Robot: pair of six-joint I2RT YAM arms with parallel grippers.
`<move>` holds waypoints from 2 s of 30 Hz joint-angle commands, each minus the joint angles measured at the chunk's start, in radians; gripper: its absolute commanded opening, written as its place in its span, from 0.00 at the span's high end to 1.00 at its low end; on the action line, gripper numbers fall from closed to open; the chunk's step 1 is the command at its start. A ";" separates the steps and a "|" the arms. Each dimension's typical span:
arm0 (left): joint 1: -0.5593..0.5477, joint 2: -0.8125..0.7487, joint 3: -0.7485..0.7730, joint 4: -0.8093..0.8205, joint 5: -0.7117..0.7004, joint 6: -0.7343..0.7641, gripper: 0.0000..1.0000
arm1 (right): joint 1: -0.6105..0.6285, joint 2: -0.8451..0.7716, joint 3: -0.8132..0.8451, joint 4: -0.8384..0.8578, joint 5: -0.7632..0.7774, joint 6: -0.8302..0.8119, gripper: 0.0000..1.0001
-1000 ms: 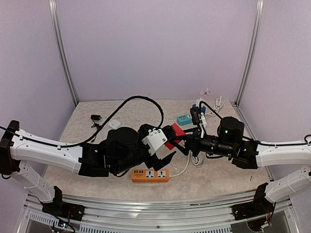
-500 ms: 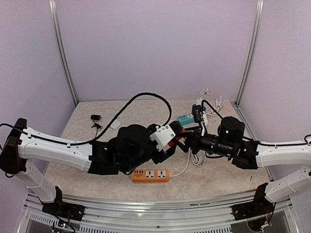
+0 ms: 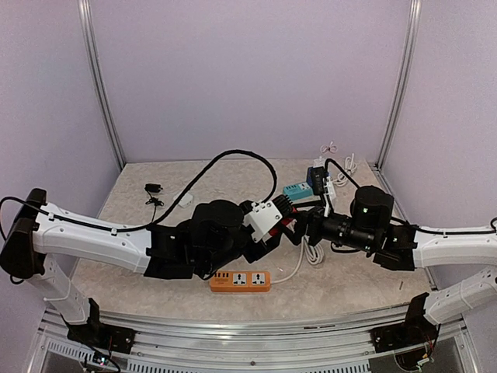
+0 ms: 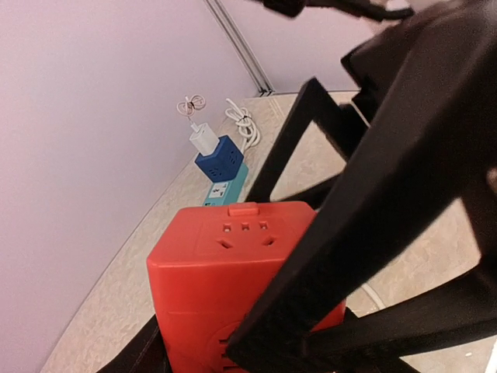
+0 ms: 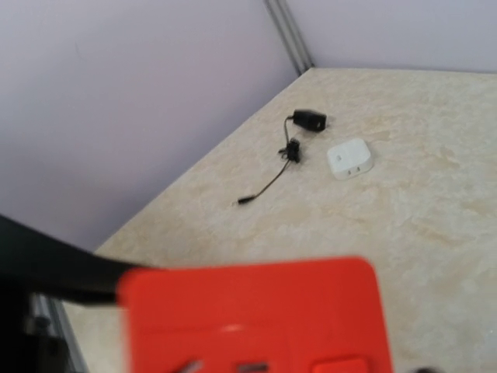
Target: Pull the plug off the socket
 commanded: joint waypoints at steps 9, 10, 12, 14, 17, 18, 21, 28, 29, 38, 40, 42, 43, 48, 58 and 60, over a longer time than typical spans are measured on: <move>0.238 -0.150 -0.006 -0.347 0.129 -0.397 0.52 | -0.022 -0.202 0.072 -0.217 0.221 -0.157 0.00; 0.280 -0.165 -0.017 -0.379 0.152 -0.445 0.52 | -0.027 -0.210 0.071 -0.232 0.232 -0.166 0.00; 0.380 -0.228 -0.062 -0.408 0.194 -0.519 0.52 | -0.034 -0.220 0.065 -0.253 0.240 -0.178 0.00; 0.489 -0.290 -0.115 -0.425 0.248 -0.600 0.52 | -0.040 -0.226 0.054 -0.256 0.231 -0.179 0.00; 0.680 -0.385 -0.208 -0.428 0.331 -0.711 0.53 | -0.045 -0.222 0.037 -0.247 0.206 -0.178 0.00; 0.730 -0.424 -0.246 -0.411 0.342 -0.730 0.53 | -0.046 -0.218 0.032 -0.241 0.198 -0.175 0.00; 0.880 -0.512 -0.300 -0.429 0.354 -0.784 0.53 | -0.049 -0.202 0.020 -0.216 0.180 -0.165 0.00; 1.129 -0.469 -0.284 -0.508 0.397 -0.798 0.59 | -0.051 -0.156 0.019 -0.201 0.141 -0.164 0.00; 1.148 -0.452 -0.272 -0.517 0.398 -0.791 0.58 | -0.051 -0.152 0.017 -0.200 0.138 -0.163 0.00; 1.252 -0.181 -0.126 -0.576 0.458 -0.730 0.58 | -0.050 -0.098 0.020 -0.186 0.068 -0.166 0.00; 1.262 -0.140 -0.102 -0.581 0.470 -0.719 0.58 | -0.050 -0.081 0.023 -0.188 0.047 -0.169 0.01; 1.268 -0.090 -0.079 -0.588 0.474 -0.709 0.58 | -0.051 -0.064 0.026 -0.187 0.017 -0.175 0.01; 1.270 -0.073 -0.068 -0.590 0.474 -0.703 0.58 | -0.051 -0.054 0.029 -0.188 0.005 -0.178 0.01; 1.282 0.047 -0.017 -0.600 0.480 -0.688 0.57 | -0.051 0.006 0.056 -0.198 -0.059 -0.197 0.04; 1.287 0.186 0.020 -0.593 0.506 -0.671 0.47 | -0.050 0.048 0.046 -0.187 -0.110 -0.217 0.07; 1.286 0.196 0.024 -0.597 0.512 -0.671 0.33 | -0.047 0.066 0.054 -0.193 -0.122 -0.230 0.08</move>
